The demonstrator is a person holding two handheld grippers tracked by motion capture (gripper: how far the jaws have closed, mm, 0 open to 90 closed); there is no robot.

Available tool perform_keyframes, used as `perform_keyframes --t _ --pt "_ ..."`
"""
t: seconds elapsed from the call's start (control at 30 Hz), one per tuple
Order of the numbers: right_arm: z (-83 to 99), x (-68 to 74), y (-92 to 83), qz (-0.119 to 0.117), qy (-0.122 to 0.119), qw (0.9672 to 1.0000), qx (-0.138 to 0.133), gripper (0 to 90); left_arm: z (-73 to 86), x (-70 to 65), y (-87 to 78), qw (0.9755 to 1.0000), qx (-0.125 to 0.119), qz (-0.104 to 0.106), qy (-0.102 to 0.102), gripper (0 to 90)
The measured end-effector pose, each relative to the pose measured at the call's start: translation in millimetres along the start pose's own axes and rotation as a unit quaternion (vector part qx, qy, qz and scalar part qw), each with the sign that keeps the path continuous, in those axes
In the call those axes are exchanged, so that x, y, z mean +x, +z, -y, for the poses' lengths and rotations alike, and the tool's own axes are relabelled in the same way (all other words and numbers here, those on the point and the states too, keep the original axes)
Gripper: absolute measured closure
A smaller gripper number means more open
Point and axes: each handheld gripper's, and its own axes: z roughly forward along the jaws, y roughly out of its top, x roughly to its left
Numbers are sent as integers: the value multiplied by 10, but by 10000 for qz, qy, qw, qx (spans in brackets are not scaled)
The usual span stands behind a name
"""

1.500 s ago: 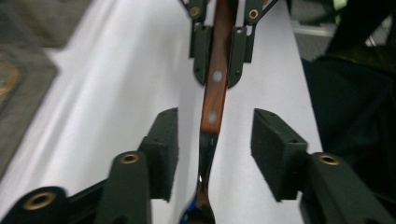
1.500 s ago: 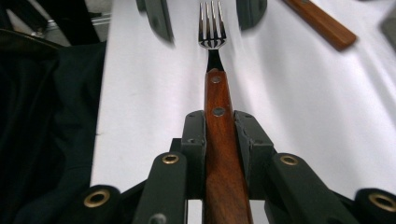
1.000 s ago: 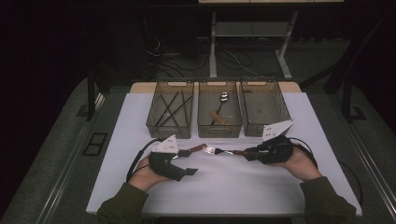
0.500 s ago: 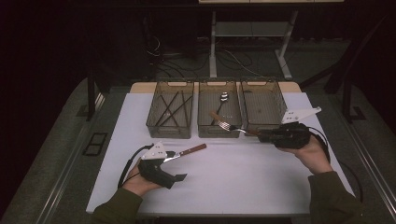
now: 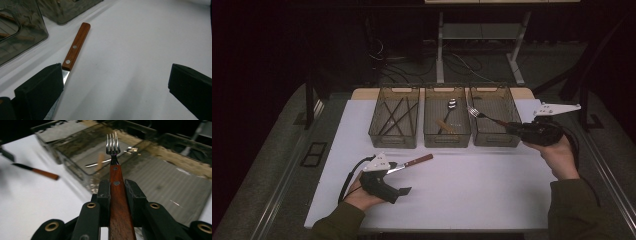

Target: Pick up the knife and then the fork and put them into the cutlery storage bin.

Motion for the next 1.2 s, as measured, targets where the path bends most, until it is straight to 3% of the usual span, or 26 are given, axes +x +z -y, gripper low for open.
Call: perform_keyframes --t 0.17,0.37,0.63,0.93,1.13,1.2 --pt "-43 -107 57 404 200 9989 89 753 2 6 9 10000 20 29 2 0" --pt "-120 -288 215 791 447 9952 371 753 1 6 4 10000 7 58 20 0" --pt "-146 -492 488 872 738 9917 596 753 4 1 22 9999 36 119 48 0" --pt "-108 -544 757 895 835 9879 953 752 5 4 21 9998 37 173 44 10" --pt "-89 -557 837 976 806 9873 961 740 5 6 18 9998 34 171 43 10" --pt "-93 -557 816 1020 793 9879 856 665 5 5 17 9998 26 171 43 10"
